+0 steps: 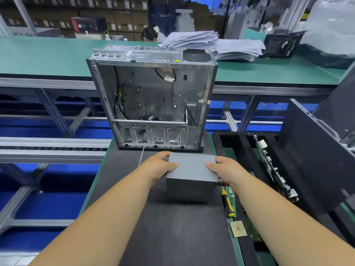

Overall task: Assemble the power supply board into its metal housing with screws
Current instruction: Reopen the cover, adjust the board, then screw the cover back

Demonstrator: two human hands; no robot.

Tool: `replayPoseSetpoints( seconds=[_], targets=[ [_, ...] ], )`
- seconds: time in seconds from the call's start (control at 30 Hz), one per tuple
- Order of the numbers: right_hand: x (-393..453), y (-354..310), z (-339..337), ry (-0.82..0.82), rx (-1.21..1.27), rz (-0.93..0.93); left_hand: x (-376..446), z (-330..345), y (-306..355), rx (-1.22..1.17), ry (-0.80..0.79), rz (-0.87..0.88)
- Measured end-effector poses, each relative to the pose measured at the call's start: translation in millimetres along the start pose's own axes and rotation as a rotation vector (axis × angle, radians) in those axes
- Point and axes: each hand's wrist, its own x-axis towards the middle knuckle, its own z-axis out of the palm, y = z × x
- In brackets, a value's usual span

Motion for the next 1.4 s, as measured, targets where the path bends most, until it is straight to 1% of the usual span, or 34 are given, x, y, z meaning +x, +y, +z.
replayPoseSetpoints(
  seconds=[0.2, 0.33, 0.4, 0.47, 0.53, 0.63, 0.8, 0.9, 1.0, 1.07, 1.13, 1.3, 1.4],
  targets=[
    [0, -6, 0, -0.001, -0.040, 0.044, 0, 0, -2, -0.062, -0.022, -0.045],
    [-1, -13, -2, -0.014, -0.105, 0.061, 2, -1, 3, -0.009, -0.033, -0.074],
    [-1, -17, -3, -0.018, -0.149, 0.079, 3, 0, 9, 0.054, -0.002, -0.118],
    [-1, -21, -4, -0.014, -0.181, 0.091, 3, 2, 14, 0.024, 0.040, -0.144],
    [-3, -25, -3, -0.009, -0.205, 0.100, 5, 6, 13, 0.000, 0.089, -0.116],
    [-4, -28, -3, -0.013, -0.212, 0.115, 5, 8, 14, 0.060, 0.116, -0.088],
    [-1, -34, -5, -0.059, -0.206, 0.158, 7, 4, 27, 0.102, 0.048, -0.133],
    [3, -36, -6, -0.068, -0.263, 0.164, 8, 3, 30, 0.076, 0.031, -0.146],
    [4, -36, -5, -0.043, -0.234, 0.168, 13, 2, 24, 0.089, 0.059, -0.121],
    [3, -35, -3, -0.010, -0.191, 0.154, 17, 1, 19, 0.143, 0.100, -0.082],
    [3, -32, -2, 0.008, -0.208, 0.141, 19, 2, 16, 0.185, 0.135, -0.046],
    [2, -29, -4, 0.032, -0.318, 0.073, 20, 4, 11, 0.241, 0.174, 0.025],
    [0, -28, -4, 0.008, -0.496, 0.020, 18, 4, 7, 0.209, 0.200, 0.053]
  ],
)
